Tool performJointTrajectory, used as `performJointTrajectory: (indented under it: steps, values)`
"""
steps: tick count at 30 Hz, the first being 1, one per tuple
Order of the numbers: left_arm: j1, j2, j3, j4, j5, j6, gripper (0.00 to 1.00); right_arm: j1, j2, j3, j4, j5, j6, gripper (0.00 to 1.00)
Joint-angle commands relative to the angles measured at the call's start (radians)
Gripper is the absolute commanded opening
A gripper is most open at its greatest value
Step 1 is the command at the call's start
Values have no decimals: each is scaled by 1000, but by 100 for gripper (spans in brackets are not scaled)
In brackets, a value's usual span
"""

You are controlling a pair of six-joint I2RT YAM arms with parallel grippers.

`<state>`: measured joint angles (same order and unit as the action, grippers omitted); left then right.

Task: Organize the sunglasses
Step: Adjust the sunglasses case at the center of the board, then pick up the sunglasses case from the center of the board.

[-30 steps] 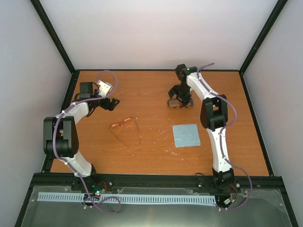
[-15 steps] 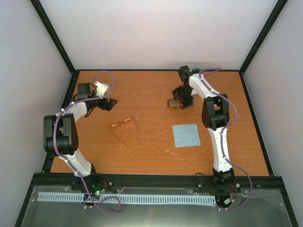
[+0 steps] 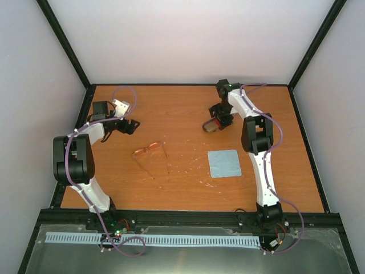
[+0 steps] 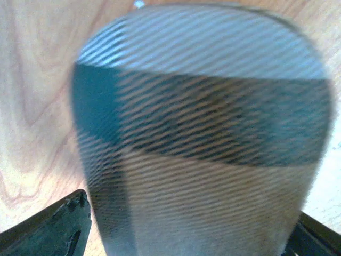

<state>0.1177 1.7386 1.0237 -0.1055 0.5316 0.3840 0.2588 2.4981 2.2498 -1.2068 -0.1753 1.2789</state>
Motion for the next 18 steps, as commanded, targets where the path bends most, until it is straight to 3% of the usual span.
performJointTrajectory:
  steps: [1, 7, 14, 18]
  values:
    - [6, 24, 47, 23, 31, -10, 98, -5, 27, 37, -27, 4, -2, 81]
    - [7, 31, 52, 32, 49, -27, 97, -5, 23, 39, -64, -2, -57, 71]
    - [6, 27, 48, 41, 76, -51, 97, -7, 5, 55, -110, 12, -168, 44]
    - [6, 20, 65, 36, 111, -70, 97, -6, -3, 86, -123, -18, -266, 38]
